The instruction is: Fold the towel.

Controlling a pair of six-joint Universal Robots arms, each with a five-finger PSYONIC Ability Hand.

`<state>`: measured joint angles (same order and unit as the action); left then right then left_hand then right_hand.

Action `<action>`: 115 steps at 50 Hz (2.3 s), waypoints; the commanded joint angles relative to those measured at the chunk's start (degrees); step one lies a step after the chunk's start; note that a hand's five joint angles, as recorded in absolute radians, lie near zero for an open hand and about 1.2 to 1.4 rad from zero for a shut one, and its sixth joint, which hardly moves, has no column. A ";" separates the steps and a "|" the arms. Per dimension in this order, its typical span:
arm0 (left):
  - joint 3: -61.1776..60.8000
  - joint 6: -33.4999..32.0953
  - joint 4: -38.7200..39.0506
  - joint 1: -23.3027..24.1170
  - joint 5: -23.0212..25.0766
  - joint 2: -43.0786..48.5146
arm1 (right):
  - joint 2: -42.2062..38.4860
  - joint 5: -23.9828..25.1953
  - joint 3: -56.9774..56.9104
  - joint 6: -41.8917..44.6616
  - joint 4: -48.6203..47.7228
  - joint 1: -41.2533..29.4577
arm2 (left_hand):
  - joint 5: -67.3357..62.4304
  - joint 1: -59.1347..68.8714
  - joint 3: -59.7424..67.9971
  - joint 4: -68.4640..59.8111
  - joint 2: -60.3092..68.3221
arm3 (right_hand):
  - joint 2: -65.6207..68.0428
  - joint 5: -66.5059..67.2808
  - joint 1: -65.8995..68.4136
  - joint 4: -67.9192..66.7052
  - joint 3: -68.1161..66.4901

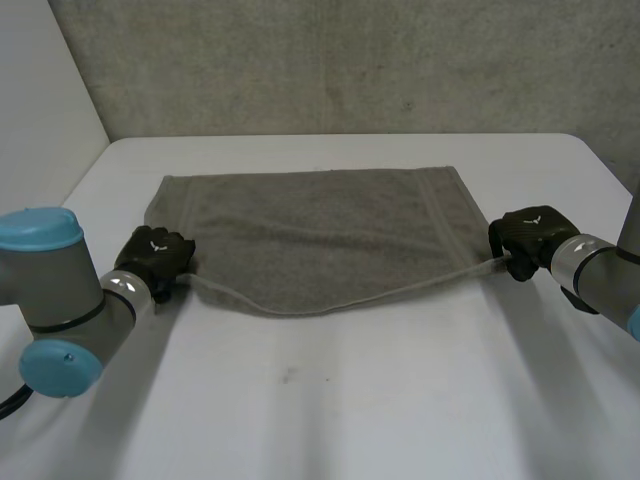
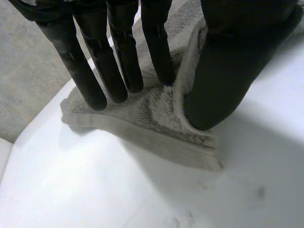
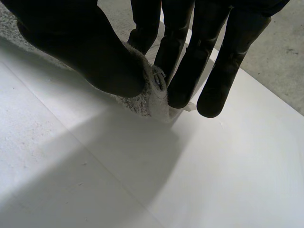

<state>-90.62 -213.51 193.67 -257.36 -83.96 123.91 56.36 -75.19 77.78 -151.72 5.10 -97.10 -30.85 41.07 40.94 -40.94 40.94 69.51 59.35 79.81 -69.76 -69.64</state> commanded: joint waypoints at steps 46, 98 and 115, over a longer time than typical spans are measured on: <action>-7.66 -16.25 -13.32 -5.79 11.89 -21.81 | 15.56 4.17 2.21 18.23 17.49 7.11 | -39.15 38.93 39.06 -39.06 39.06 | 10.49 10.65 0.19 -10.24 -10.36; 1.68 -9.20 -13.76 -4.91 8.81 -10.97 | 28.46 10.42 38.59 2.66 10.45 6.39 | -39.15 38.93 39.06 -39.06 39.06 | -43.45 -43.29 -53.75 43.69 43.58; 2.03 -9.20 -13.85 -4.91 8.72 -9.74 | 27.58 9.98 42.80 2.74 -2.02 6.48 | -39.15 38.93 39.06 -39.06 39.06 | 10.38 10.54 0.08 -10.13 -10.25</action>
<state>-88.53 -222.72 179.92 -262.27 -75.24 114.19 84.34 -65.14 119.83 -148.97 7.27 -90.71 -59.22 66.85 69.70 -69.75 69.76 50.47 38.92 57.45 -49.41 -50.36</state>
